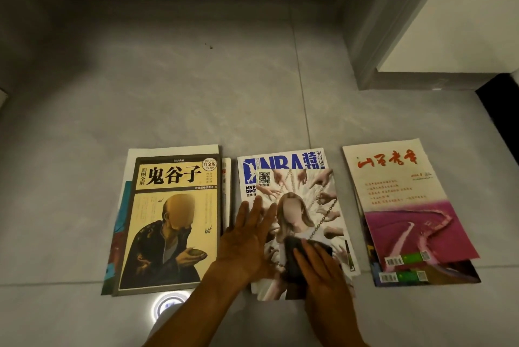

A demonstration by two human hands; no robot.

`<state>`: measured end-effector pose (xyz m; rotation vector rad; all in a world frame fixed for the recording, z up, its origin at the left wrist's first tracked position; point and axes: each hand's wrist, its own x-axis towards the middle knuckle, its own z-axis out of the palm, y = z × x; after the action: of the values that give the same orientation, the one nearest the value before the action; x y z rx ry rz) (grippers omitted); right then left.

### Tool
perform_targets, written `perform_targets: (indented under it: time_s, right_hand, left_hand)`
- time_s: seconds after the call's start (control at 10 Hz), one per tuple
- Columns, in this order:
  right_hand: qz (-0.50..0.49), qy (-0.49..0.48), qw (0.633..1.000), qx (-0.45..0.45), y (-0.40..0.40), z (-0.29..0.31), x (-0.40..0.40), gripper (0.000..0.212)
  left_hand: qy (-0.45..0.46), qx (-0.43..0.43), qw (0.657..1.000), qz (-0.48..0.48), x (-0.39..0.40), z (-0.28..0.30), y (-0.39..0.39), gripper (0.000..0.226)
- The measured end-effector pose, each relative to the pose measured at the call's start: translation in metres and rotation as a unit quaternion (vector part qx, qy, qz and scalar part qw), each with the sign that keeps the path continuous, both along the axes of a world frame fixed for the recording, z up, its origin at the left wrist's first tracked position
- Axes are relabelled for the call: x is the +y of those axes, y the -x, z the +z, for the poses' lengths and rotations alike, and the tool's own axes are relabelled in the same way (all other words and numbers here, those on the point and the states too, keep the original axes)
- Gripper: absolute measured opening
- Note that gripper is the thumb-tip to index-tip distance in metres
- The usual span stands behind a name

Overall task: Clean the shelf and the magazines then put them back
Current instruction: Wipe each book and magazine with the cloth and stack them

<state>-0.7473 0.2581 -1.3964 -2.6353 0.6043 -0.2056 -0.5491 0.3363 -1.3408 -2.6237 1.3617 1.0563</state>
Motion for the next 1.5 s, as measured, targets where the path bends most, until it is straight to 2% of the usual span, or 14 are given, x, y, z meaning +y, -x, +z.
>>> perform_targets:
  time_s: [0.1,0.2,0.4,0.5,0.6,0.7,0.8,0.9,1.0,1.1,1.2,1.3,1.4,1.5]
  right_hand:
    - [-0.014,0.001,0.999,0.039,-0.035,-0.002,-0.019,0.102]
    - [-0.091,-0.006,0.994,0.059,-0.098,-0.001,-0.064,0.11]
    - [-0.093,-0.017,0.995,0.033,-0.12,0.007,-0.084,0.076]
    - [-0.088,-0.015,0.994,0.056,-0.08,0.01,-0.056,0.072]
    - [-0.003,-0.001,1.0,0.009,-0.01,-0.014,-0.013,0.058]
    - [0.097,0.156,0.973,-0.141,-0.007,-0.017,-0.006,0.056]
    - [0.072,0.09,0.979,-0.166,-0.044,-0.016,-0.026,0.062]
    - [-0.23,-0.04,0.972,-0.035,-0.085,-0.002,-0.079,0.07]
    - [-0.115,-0.044,0.992,0.021,-0.123,0.008,-0.117,0.074]
    - [-0.115,-0.037,0.992,0.043,-0.118,0.008,-0.108,0.075]
    - [-0.134,-0.03,0.99,0.04,-0.048,-0.001,-0.054,0.062]
    - [-0.106,0.017,0.994,0.012,-0.006,-0.007,-0.024,0.065]
    - [-0.058,0.036,0.998,0.009,-0.01,-0.011,-0.016,0.083]
    - [-0.099,0.034,0.993,0.046,-0.051,-0.007,-0.046,0.091]
  left_hand:
    - [-0.01,-0.031,0.999,-0.002,0.0,-0.002,0.007,0.12]
    - [-0.004,-0.037,0.998,0.042,-0.011,-0.001,0.014,0.12]
    - [-0.021,-0.055,0.998,0.034,-0.017,0.004,0.009,0.125]
    - [-0.024,-0.059,0.998,0.029,-0.02,0.006,0.008,0.126]
    - [-0.02,-0.054,0.998,0.026,-0.022,0.001,0.007,0.126]
    - [-0.018,-0.057,0.998,0.027,-0.02,-0.002,0.008,0.126]
    - [-0.021,-0.054,0.998,0.032,-0.018,-0.002,0.009,0.126]
    - [-0.028,-0.053,0.998,0.031,-0.019,-0.002,0.01,0.125]
    - [-0.029,-0.046,0.998,0.036,-0.019,-0.002,0.01,0.124]
    - [-0.027,-0.044,0.998,0.036,-0.018,-0.001,0.01,0.124]
    - [-0.021,-0.038,0.998,0.036,-0.02,0.0,0.008,0.126]
    - [-0.019,-0.032,0.999,0.037,-0.02,-0.002,0.007,0.127]
    - [-0.022,-0.028,0.998,0.044,-0.017,-0.004,0.008,0.126]
    - [-0.021,-0.029,0.998,0.044,-0.019,-0.003,0.009,0.125]
